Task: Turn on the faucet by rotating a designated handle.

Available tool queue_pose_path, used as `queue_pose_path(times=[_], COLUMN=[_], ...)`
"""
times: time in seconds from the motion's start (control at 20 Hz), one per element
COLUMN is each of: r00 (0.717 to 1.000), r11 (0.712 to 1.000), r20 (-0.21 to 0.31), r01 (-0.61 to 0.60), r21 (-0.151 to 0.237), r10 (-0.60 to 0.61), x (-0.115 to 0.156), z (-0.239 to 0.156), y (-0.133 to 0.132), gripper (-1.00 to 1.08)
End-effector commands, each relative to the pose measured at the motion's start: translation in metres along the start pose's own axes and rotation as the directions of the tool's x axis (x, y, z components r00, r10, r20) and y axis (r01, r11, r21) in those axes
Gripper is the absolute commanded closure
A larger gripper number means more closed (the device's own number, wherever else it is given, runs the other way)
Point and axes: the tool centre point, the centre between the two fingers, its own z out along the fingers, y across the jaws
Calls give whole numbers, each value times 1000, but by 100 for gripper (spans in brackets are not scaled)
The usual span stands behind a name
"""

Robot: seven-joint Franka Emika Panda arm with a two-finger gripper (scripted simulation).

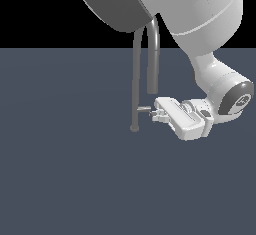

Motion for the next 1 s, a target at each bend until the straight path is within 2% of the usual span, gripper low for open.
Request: queue_pose_path(times=[0.0, 0.55, 0.6, 0.65, 0.95], r00=[1000, 1000, 1000, 1000, 1000], r11=[1000, 1000, 1000, 1000, 1000], r20=[0, -6, -6, 4, 0], r01=[-6, -31, -31, 5, -10], r21=[1, 6, 6, -3, 1], r10=[6, 31, 31, -5, 10], x=[5, 50, 50, 24, 43], z=[0, 0, 0, 0, 0], y=[1, -9, -9, -15, -25], gripper=[108, 108, 108, 108, 108])
